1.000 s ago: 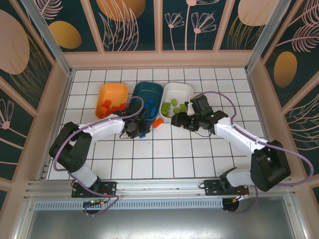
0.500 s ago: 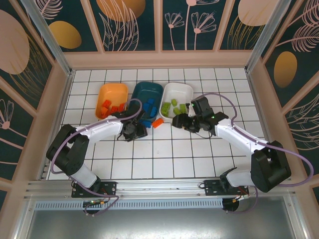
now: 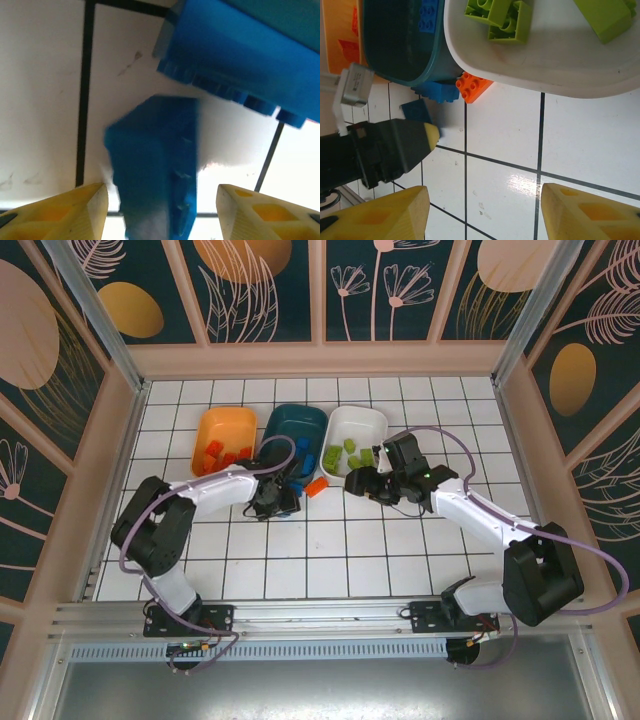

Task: Sort the legos into containers by color

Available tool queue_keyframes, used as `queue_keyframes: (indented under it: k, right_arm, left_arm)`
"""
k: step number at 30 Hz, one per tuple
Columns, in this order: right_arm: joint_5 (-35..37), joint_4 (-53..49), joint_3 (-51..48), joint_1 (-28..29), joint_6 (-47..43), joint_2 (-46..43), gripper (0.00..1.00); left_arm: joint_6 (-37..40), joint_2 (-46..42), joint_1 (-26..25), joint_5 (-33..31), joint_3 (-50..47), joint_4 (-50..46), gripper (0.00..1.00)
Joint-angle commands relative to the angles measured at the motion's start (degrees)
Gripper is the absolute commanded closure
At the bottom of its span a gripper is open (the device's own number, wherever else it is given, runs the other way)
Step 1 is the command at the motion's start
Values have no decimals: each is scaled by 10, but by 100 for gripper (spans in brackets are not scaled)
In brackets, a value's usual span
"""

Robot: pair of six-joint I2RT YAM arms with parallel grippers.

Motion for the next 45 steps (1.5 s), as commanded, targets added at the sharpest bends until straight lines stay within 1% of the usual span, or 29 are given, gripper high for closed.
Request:
queue_keyframes:
  k: [1, 2, 4, 8, 11, 13, 18, 21, 23, 28, 36, 38, 40, 41, 42, 45]
  right_arm:
    - [-5, 6, -6, -2, 7, -6, 39]
    - [-4, 6, -7, -2, 8, -7, 39]
    - [-3, 6, -9, -2, 9, -11, 39]
    - [0, 6, -12, -2, 10, -17, 39]
    - [1, 11, -18, -2, 12, -20, 39]
    - [-1, 15, -21, -2, 16, -21, 39]
    - [-6, 25, -24, 1, 24, -19, 39]
    - [-7, 30, -24, 1, 25, -17, 39]
    - [-10, 35, -24, 2, 27, -12, 40]
    - [-9, 35, -19, 6, 31, -8, 39]
    - [4, 17, -25, 10, 41, -40, 39]
    - [6, 18, -34, 10, 46, -50, 40]
    - [5, 22, -41, 21, 54, -55, 40]
    - [6, 25, -43, 28, 57, -54, 40]
    - [7, 28, -44, 35, 62, -51, 40]
    - [3, 39, -44, 55, 77, -28, 40]
  left_arm:
    - [21, 27, -2, -9, 26, -3, 43]
    - [23, 31, -2, -9, 28, -3, 44]
    - [25, 39, -2, -7, 33, -3, 51]
    - [26, 30, -2, -5, 26, -8, 71]
    - [26, 4, -2, -6, 13, -20, 72]
    - [23, -16, -2, -6, 2, -28, 75]
    - [15, -104, -2, -12, -8, -67, 78]
    - [18, -136, -1, -21, 24, -90, 78]
    - [32, -131, 1, -23, 65, -99, 78]
    - [88, -37, 18, -43, 207, -133, 78]
    - [149, 120, 66, -46, 354, -145, 77]
    - [161, 148, 70, -51, 386, -151, 72]
    - [167, 171, 70, -55, 415, -166, 62]
    - [167, 174, 71, -54, 424, -169, 55]
    - [165, 168, 70, -53, 423, -168, 51]
    - [151, 129, 71, -51, 398, -157, 44]
